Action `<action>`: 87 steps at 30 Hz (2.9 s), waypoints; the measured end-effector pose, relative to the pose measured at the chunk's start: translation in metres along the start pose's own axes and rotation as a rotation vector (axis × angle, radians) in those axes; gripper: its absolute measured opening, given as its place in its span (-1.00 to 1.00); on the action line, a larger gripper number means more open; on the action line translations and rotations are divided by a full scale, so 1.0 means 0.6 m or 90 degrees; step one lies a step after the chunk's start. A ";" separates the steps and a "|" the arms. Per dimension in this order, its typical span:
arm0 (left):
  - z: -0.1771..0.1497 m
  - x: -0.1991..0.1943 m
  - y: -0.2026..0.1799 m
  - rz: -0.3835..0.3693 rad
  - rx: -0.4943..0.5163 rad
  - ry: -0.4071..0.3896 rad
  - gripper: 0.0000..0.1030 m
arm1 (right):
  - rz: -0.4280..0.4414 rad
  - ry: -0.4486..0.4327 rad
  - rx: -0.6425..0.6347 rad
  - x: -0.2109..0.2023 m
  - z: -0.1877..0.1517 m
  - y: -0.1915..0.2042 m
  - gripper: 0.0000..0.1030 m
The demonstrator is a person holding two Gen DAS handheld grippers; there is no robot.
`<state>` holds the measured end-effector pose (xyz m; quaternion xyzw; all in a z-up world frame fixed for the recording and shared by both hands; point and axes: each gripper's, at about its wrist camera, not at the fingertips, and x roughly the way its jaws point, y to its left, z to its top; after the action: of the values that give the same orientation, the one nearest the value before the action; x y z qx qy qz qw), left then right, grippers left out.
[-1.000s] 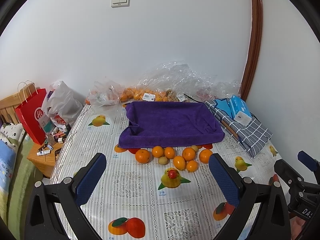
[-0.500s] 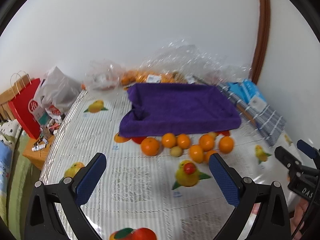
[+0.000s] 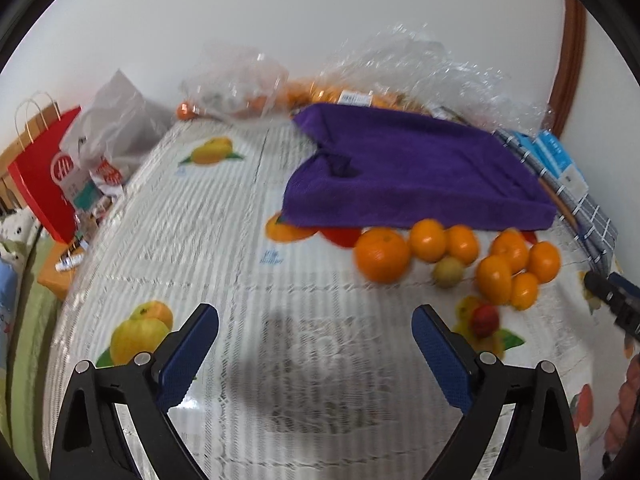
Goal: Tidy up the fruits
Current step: 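Reach the right tool to a large orange and close on it, then grasp another orange with the left tool while the right tool holds its orange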
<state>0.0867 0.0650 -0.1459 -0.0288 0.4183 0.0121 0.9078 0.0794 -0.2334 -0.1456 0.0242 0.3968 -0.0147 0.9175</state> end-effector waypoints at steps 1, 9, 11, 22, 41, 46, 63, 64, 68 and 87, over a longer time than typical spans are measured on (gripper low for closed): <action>-0.002 0.009 0.008 -0.005 -0.005 0.011 0.89 | 0.007 0.003 0.003 0.004 0.002 -0.001 0.63; -0.016 0.048 0.036 -0.008 -0.003 0.021 0.87 | 0.032 0.011 0.000 0.030 0.012 0.008 0.48; -0.014 0.049 0.035 -0.012 0.000 0.020 0.87 | 0.038 0.012 -0.003 0.035 0.013 0.012 0.45; -0.006 0.062 0.030 -0.012 0.011 0.031 0.86 | 0.048 0.038 -0.019 0.081 0.020 0.048 0.36; -0.008 0.057 0.022 -0.051 0.033 0.024 0.83 | 0.003 0.049 -0.057 0.112 0.009 0.077 -0.17; -0.008 0.051 0.029 -0.078 0.017 0.012 0.64 | 0.015 0.046 -0.036 0.111 0.010 0.067 -0.18; 0.021 0.070 0.001 -0.146 0.009 0.021 0.60 | 0.001 0.024 -0.003 0.077 -0.005 0.008 -0.18; 0.023 0.072 -0.002 -0.154 0.005 0.021 0.60 | 0.009 0.021 0.001 0.075 -0.006 0.005 -0.18; 0.037 0.085 -0.016 -0.155 -0.008 0.015 0.60 | 0.032 0.016 0.005 0.073 -0.006 0.001 -0.18; 0.044 0.072 -0.012 -0.124 -0.040 -0.061 -0.23 | 0.056 0.000 0.029 0.064 -0.004 -0.001 -0.18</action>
<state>0.1351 0.0595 -0.1610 -0.0971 0.3689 -0.0622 0.9223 0.1040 -0.2343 -0.1756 0.0628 0.3948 0.0168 0.9165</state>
